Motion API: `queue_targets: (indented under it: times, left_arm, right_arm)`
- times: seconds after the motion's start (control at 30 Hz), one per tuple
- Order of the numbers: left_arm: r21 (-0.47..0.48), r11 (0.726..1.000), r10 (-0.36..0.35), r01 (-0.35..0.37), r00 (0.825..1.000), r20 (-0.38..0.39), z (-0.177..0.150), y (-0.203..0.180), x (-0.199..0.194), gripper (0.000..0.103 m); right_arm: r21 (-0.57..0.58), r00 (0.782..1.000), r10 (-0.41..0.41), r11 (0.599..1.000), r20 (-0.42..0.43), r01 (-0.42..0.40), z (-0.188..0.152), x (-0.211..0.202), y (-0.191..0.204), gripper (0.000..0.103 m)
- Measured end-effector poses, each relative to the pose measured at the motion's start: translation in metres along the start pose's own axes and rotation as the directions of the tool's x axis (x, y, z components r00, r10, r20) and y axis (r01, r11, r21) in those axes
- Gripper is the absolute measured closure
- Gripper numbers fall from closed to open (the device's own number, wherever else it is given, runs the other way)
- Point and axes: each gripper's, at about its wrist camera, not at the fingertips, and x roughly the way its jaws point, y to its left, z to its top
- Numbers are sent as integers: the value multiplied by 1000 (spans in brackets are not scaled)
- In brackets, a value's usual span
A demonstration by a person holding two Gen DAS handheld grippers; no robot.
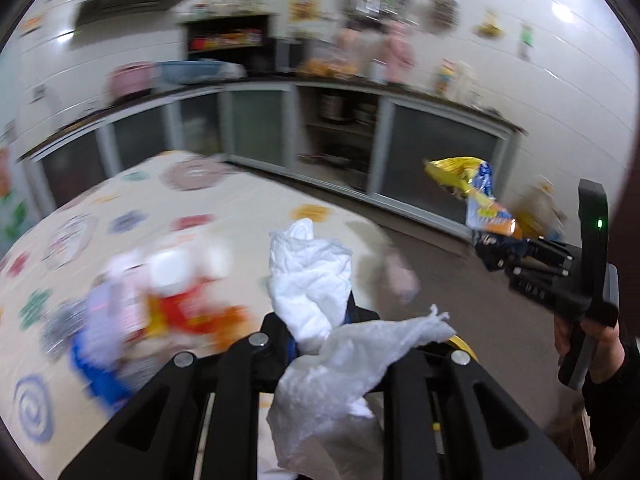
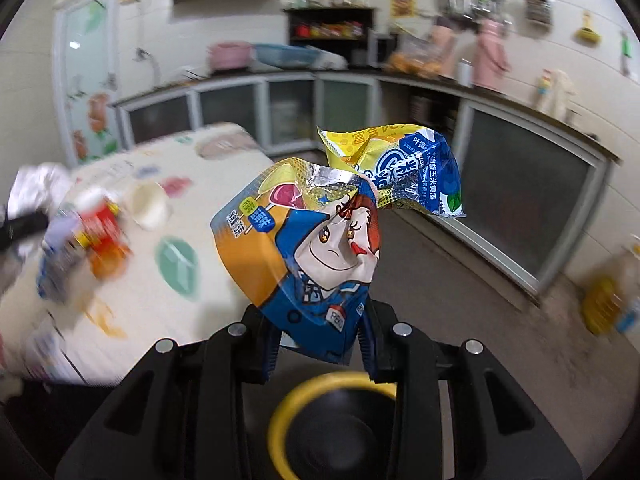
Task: Collect trash
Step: 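Carry the tissues and wrapper in both tools over the yellow-rimmed bin, then open both tools to drop the tissues and wrapper into the bin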
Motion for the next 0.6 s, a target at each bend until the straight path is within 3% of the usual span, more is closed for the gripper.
queue_targets:
  times: [0.13,0.2,0.33,0.57,0.6]
  left_arm:
    - [90,985,-138,146,987,-88,8,-57,45,86]
    - [123,975,-170,184,978,-118,6,-77,61,86]
    - [151,944,-258,293,941,-217,3,-121,100,86]
    - [153,923,-285,353,895,-342,-16,-161,154,85]
    - [153,922,-284,356,890,-357,-19,-165,161,78]
  right_arm:
    - [48,993,-81,995,-89,85,-49,-10,-32,72]
    - [48,988,-101,993,-120,108,-67,-12,-39,72]
    - [97,976,-67,991,-207,88,-100,-6,-45,72]
    - [71,939,-50,994,-340,79,-140,22,-35,68]
    - [73,929,-47,994,-366,79,-146,28,-37,62]
